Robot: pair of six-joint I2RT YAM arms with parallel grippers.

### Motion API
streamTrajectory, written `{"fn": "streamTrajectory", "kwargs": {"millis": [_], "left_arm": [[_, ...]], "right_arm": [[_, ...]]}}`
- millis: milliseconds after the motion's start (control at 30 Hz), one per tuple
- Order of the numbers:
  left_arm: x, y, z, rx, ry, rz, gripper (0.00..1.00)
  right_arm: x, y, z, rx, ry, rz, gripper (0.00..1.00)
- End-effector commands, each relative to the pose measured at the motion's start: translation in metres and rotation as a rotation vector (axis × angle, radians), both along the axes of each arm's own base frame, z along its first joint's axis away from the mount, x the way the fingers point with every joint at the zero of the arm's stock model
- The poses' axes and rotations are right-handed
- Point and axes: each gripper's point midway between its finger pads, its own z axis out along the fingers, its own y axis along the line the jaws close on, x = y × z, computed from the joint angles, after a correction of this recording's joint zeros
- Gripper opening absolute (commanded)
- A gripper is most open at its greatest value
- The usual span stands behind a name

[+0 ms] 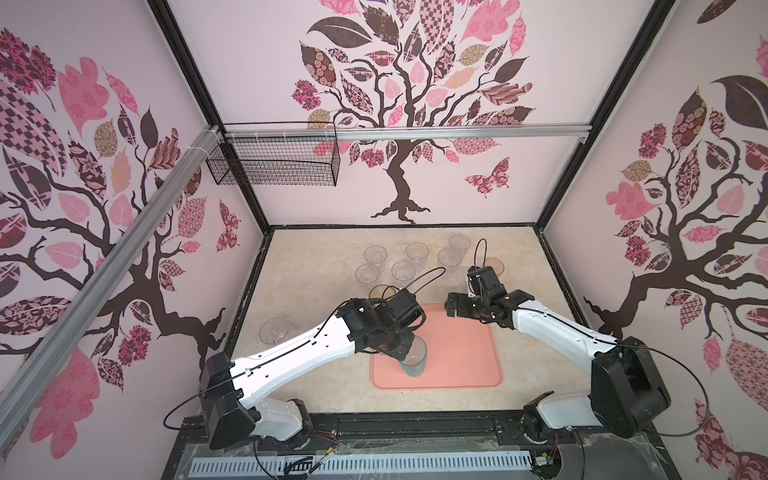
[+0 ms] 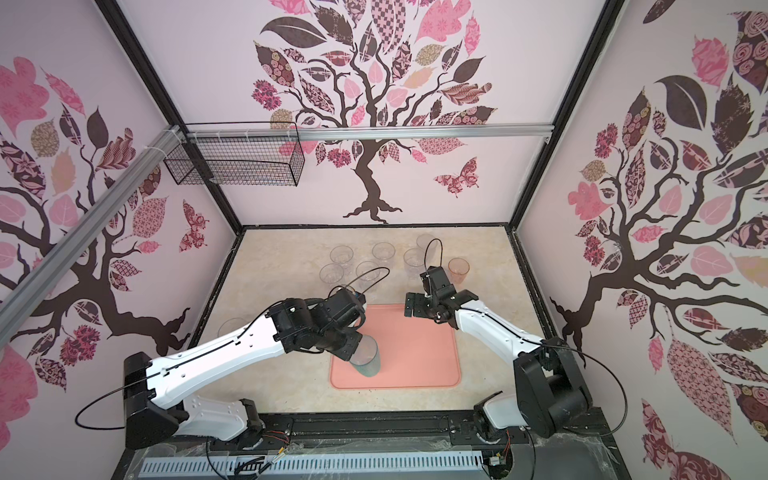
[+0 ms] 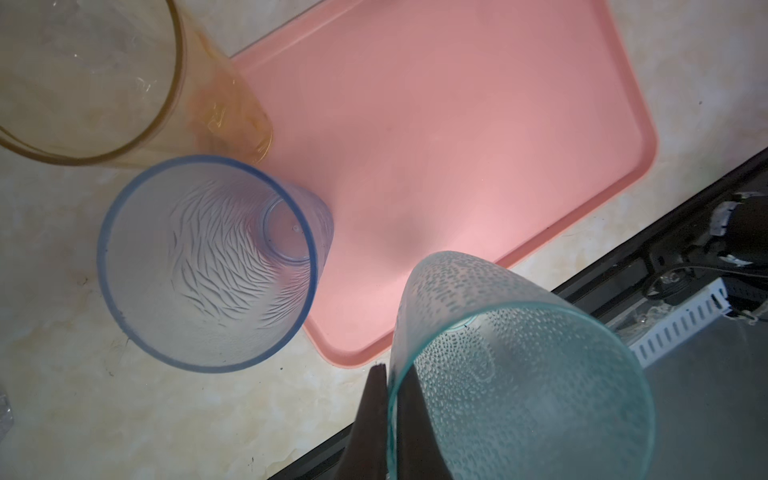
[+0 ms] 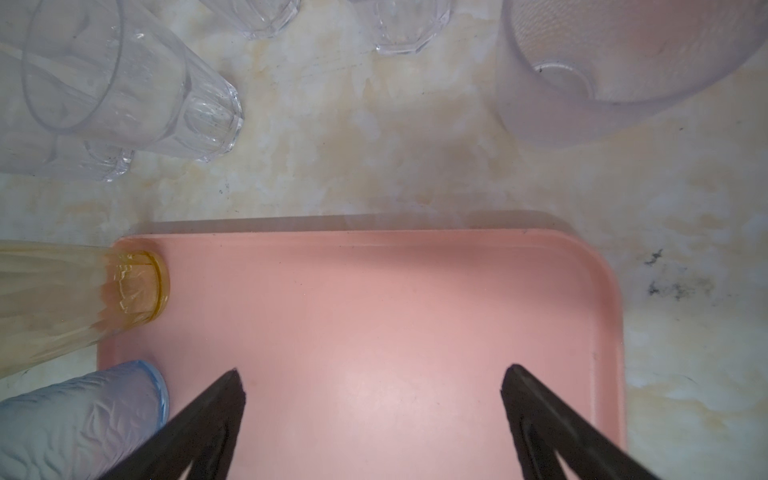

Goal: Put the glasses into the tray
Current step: 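Carry the teal glass over the pink tray and lower it beside the pale blue glass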

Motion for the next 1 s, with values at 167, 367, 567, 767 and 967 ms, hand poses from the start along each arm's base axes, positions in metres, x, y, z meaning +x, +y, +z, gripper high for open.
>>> {"fn": "streamTrajectory", "kwargs": {"millis": [167, 367, 567, 767, 967], "left_arm": [[0.000, 0.026, -0.027, 0.065, -0.042, 0.053, 0.00], [-0.005, 0.041, -0.047, 0.130, -0.025, 0.066, 0.00], [-0.001, 0.049, -0.050, 0.118, -0.040, 0.084, 0.00], [-0.003, 0.055, -0.058, 0.131, -0.025, 0.082, 0.00], [0.002, 0.062, -0.056, 0.137, -0.034, 0.096, 0.00]], "right_arm": [[-0.005, 0.006, -0.002, 0.057, 0.015, 0.005, 0.98], [-0.007, 0.011, -0.005, 0.081, 0.039, 0.012, 0.98], [-0.007, 0.013, -0.003, 0.095, 0.037, 0.012, 0.98], [-0.010, 0.016, -0.007, 0.109, 0.044, 0.014, 0.98], [-0.012, 0.015, -0.012, 0.108, 0.055, 0.015, 0.98]]}}
